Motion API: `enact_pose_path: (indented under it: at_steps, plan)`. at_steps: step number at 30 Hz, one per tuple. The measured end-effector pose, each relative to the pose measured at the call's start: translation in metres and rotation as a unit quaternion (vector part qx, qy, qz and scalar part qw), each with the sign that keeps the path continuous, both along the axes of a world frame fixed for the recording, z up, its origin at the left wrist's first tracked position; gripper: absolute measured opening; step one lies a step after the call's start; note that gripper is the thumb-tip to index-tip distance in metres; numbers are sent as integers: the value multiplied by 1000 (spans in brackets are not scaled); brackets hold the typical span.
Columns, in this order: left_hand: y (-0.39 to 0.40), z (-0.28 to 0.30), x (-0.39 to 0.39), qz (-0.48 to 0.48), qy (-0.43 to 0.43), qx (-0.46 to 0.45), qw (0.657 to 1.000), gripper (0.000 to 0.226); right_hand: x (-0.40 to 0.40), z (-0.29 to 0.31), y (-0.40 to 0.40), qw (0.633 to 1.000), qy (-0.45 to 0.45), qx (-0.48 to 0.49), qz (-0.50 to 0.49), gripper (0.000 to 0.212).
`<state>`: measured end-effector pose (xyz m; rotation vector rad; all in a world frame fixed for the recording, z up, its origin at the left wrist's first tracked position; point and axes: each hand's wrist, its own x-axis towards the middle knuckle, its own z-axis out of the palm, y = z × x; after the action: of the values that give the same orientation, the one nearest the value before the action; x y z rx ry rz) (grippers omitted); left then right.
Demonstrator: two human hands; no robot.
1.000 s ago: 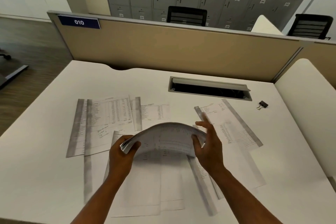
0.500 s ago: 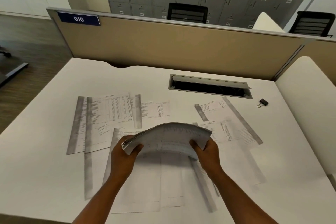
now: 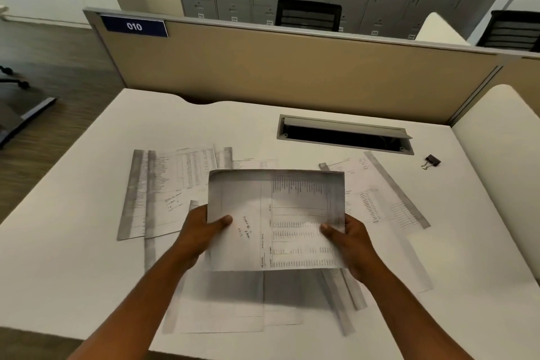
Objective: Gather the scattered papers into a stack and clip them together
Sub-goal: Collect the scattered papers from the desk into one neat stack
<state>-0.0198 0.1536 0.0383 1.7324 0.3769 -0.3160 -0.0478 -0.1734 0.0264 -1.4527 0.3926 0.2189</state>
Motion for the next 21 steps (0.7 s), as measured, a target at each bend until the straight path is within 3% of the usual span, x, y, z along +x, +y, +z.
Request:
enact_pose_path:
  at_steps: [4,6,10,12,16,20,21]
  plan:
    - [-9,2,-18,159,-88,55,982,39,-1,-7,-2,999,10,14,-51,20]
    - [-11,4,-35,197,-145,100,964,26,-4,-10,-9,997,17,24,-69,23]
    - [-17,-3,-57,72,-145,170,972,5,-11,-15,-19,995,16,38,-90,26]
    - [-21,-8,-62,33,-140,185,972,10,-13,-19,-19,995,17,40,-92,24]
    - [-27,-14,-58,50,-122,194,972,31,-12,-26,-14,997,-7,28,-76,22]
    - [-26,-18,-53,64,-82,204,974,51,-9,-24,-6,997,-25,43,-63,88]
    - [-26,-18,-53,66,-71,202,975,52,-9,-24,-5,997,-32,42,-64,93]
